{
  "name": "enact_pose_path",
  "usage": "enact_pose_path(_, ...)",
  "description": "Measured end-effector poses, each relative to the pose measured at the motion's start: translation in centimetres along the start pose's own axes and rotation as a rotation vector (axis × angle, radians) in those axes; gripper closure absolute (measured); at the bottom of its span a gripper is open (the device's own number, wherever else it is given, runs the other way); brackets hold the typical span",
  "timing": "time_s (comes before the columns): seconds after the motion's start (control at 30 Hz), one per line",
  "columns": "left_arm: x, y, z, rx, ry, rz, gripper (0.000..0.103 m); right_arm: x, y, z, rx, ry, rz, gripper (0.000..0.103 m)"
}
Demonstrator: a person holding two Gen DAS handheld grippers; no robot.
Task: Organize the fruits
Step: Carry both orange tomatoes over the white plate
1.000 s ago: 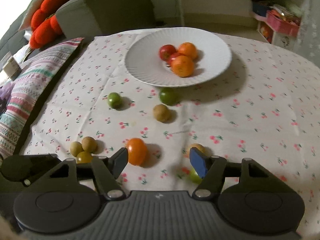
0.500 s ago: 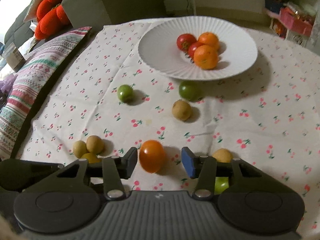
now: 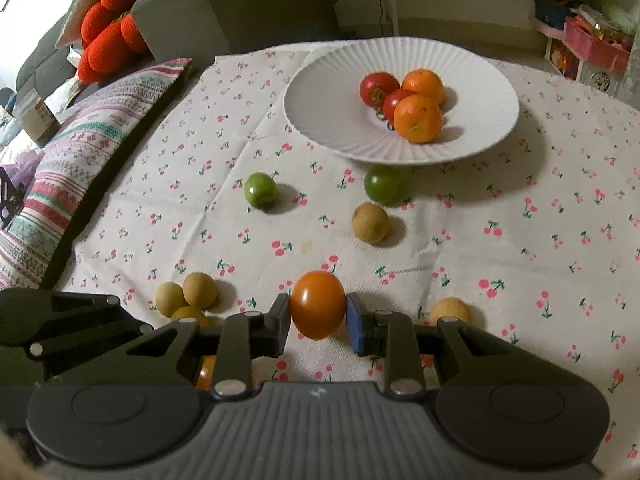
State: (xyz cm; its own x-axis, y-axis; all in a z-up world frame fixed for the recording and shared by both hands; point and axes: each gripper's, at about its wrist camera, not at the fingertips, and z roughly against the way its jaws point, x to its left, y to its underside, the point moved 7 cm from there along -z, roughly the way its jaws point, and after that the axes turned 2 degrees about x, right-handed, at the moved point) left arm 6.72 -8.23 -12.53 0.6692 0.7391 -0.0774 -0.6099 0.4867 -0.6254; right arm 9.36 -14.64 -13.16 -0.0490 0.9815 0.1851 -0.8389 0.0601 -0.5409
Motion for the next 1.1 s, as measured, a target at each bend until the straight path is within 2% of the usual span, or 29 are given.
enact_pose_path(0.27, 1.2, -1.8, 1.4, -0.059, -0.018, 0.033, 0.082, -1.1, -2.3, 2.7, -0.092, 0.003, -0.001, 0.076)
enact_pose_path(0.53, 3.9, -5.7, 1.4, -0.129, -0.081, 0.063, 0.082, -4.3, -4.7, 4.6, -0.177, 0.030, -0.085, 0.076)
enact_pose_path(0.73, 5.0, -9.3, 0.3, -0.188, -0.119, 0.102, 0.082, -6.1, -6.0, 3.6, -0.199, 0.087, -0.120, 0.076)
enact_pose_path(0.97, 5.3, -12.0, -2.6, -0.181, -0.143, 0.142, 0.082, -7.4, -8.0, 2.8, -0.207, 0.121, -0.131, 0.076)
enact_pose_path(1.1, 5.4, -12.1, -4.3, -0.160, -0.175, 0.155, 0.082, -8.3, -8.8, 2.0, -0.194, 0.133, -0.159, 0.076)
